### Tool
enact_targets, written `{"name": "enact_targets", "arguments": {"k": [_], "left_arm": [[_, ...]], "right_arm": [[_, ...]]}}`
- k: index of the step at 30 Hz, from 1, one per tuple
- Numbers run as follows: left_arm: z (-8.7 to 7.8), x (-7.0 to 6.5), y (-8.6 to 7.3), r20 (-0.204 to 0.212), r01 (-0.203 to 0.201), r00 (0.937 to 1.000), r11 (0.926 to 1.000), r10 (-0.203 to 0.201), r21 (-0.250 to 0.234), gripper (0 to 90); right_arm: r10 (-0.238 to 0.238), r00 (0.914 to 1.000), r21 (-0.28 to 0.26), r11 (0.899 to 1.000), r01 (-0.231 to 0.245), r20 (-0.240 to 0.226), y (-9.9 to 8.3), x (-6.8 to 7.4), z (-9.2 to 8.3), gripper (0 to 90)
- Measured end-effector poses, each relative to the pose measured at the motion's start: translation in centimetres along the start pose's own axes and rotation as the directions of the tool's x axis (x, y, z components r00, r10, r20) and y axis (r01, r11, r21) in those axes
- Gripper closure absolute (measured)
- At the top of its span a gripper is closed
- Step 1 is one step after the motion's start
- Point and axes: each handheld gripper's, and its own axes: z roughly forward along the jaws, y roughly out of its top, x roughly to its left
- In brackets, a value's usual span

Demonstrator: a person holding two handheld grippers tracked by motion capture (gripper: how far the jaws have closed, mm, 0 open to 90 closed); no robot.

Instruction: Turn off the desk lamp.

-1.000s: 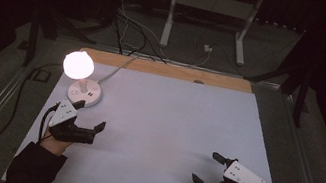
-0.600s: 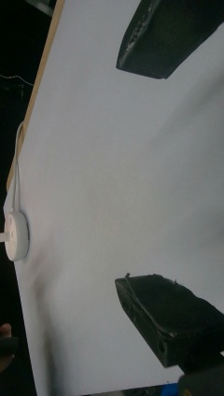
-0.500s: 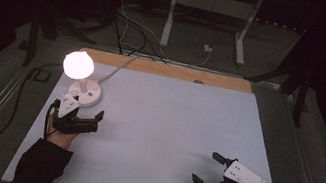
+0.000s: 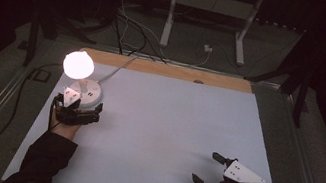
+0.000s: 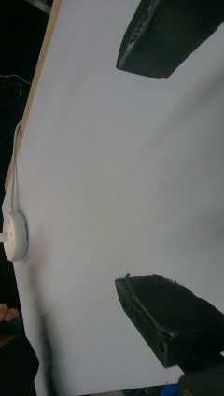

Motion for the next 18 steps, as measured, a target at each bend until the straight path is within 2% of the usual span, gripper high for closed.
{"name": "enact_targets", "arguments": {"k": [2,3,7,11,12,15,16,17,18], "left_arm": [[0.3,0.2,0.1,-0.013,0.018,0.9998,0.9998,-0.018,0.004,0.5],[0.6,0.4,0.2,-0.024,0.025,0.9994,0.9993,-0.024,0.027,0.5],[1.0,0.8,0.3,-0.034,0.042,0.9986,0.9980,-0.041,0.046,3.1],[1.3,1.1,0.5,-0.070,0.051,0.9964,0.9977,-0.048,0.043,12.5],[1.3,1.2,0.5,-0.085,0.054,0.9951,0.9978,-0.051,0.039,12.5],[1.4,1.4,0.6,-0.097,0.070,0.9932,0.9963,-0.065,0.050,20.2],[1.5,1.5,0.6,-0.099,0.073,0.9928,0.9961,-0.068,0.049,20.2],[1.5,1.5,0.6,-0.102,0.078,0.9922,0.9956,-0.072,0.052,24.5],[1.6,1.6,0.6,-0.105,0.077,0.9919,0.9952,-0.070,0.061,24.5]], "right_arm": [[0.004,1.0000,0.000,1.000,-0.004,-0.001,0.0,0.0,0.0,0.0],[0.000,1.0000,0.000,1.000,0.000,0.000,0.0,0.0,0.0,0.0],[0.002,1.0000,-0.003,1.000,-0.002,-0.001,0.0,0.0,0.0,0.0],[-0.001,1.0000,-0.001,1.000,0.001,-0.003,0.0,0.0,0.0,0.0],[-0.001,1.0000,-0.001,1.000,0.001,-0.003,0.0,0.0,0.0,0.0],[-0.001,1.0000,-0.001,1.000,0.001,-0.004,0.0,0.0,-0.1,0.0],[-0.001,1.0000,-0.001,1.000,0.001,-0.004,0.0,0.0,-0.1,0.0],[0.001,1.0000,-0.002,1.000,-0.001,-0.003,0.0,0.0,-0.1,0.0],[0.001,1.0000,-0.002,1.000,-0.001,-0.003,0.0,0.0,-0.1,0.0]]}}
